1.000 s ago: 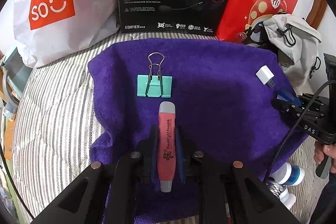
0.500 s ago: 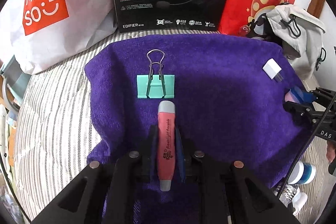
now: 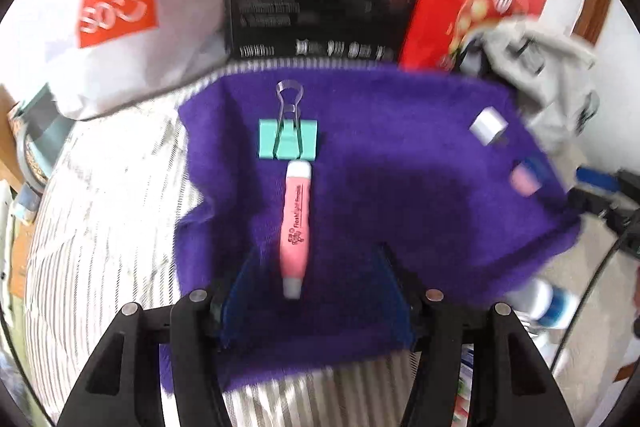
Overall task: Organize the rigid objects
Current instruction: 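Place the pink tube on the towel with the left tool while the right tool places the blue-capped container there, then grasp the clear watermelon-label candy jar with the left tool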
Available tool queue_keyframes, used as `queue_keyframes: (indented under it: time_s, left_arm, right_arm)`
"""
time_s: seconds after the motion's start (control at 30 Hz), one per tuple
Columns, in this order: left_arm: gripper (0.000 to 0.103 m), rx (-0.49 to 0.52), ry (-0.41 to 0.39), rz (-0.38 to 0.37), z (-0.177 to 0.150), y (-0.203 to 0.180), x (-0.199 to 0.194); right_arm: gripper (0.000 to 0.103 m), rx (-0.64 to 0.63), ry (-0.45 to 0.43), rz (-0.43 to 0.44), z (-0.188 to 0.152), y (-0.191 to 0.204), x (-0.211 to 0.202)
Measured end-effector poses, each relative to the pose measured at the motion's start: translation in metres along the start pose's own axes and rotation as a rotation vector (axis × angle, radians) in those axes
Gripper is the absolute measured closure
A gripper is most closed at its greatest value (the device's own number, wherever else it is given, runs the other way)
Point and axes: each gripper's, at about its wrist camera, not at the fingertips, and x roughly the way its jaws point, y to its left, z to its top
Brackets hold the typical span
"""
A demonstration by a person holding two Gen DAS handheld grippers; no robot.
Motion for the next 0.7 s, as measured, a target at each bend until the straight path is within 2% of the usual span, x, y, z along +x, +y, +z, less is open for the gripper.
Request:
queue_keyframes:
  time_s: [0.1, 0.2, 0.33, 0.5, 0.7]
  left_arm:
    - [0.046, 0.028, -0.023, 0.015, -0.008, -0.007, -0.024]
    - [0.039, 0.117, -0.041, 0.027, -0.021, -0.028, -0.048]
    - [0.037, 0.227, -0.04, 0.007, -0.041, -0.057, -0.067]
    - [0.036, 0.33, -0.03, -0.017, -0.057, -0.082, -0.067]
    - [0.036, 0.438, -0.001, -0.037, -0.07, -0.088, -0.044]
  right_arm:
    - [0.049, 0.021, -0.02, 0.014, -0.009, -0.001, -0.019]
    - [0.046, 0.05, -0.034, 0.029, -0.021, -0.004, -0.035]
    - [0.046, 0.076, -0.031, 0.043, -0.038, -0.006, -0.049]
    - [0.046, 0.105, -0.011, 0.052, -0.061, -0.007, -0.062]
    - [0.046, 0.129, 0.037, 0.037, -0.093, -0.01, -0.069]
